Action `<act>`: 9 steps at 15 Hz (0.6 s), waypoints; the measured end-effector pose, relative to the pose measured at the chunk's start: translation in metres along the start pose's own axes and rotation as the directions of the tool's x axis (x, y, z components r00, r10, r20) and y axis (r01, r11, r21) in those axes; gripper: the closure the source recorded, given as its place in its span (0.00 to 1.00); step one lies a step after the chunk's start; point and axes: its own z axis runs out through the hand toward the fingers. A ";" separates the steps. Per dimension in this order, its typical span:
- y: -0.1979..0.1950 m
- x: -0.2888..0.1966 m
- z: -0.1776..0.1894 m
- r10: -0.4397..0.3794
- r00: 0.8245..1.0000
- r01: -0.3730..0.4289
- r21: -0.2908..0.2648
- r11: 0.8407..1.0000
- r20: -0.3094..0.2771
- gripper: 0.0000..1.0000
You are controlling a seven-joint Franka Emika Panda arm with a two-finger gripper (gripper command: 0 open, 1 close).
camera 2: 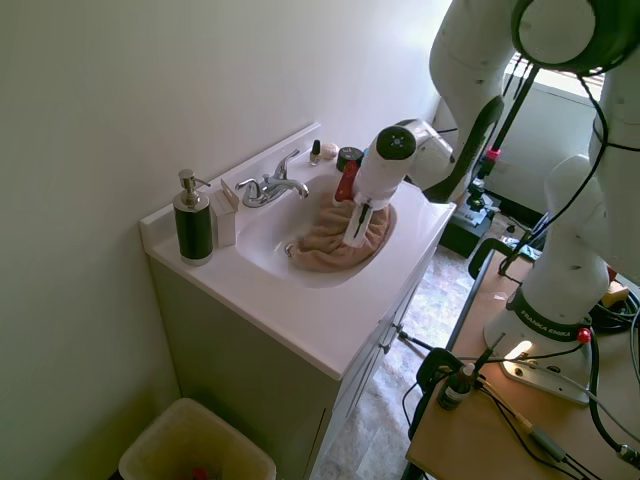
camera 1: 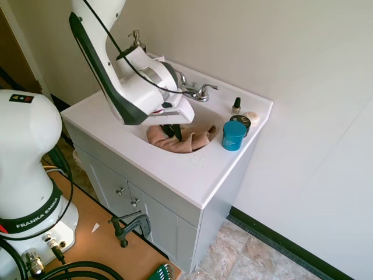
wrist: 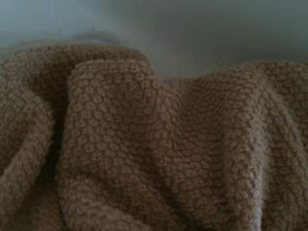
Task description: Sanitize the sink
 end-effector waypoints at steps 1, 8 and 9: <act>-0.013 0.001 0.000 0.000 1.000 0.000 0.009 1.000 -0.018 1.00; -0.056 -0.013 0.027 0.018 0.999 -0.018 0.012 1.000 -0.036 1.00; -0.061 -0.018 0.031 0.035 0.999 -0.034 0.017 0.999 -0.031 1.00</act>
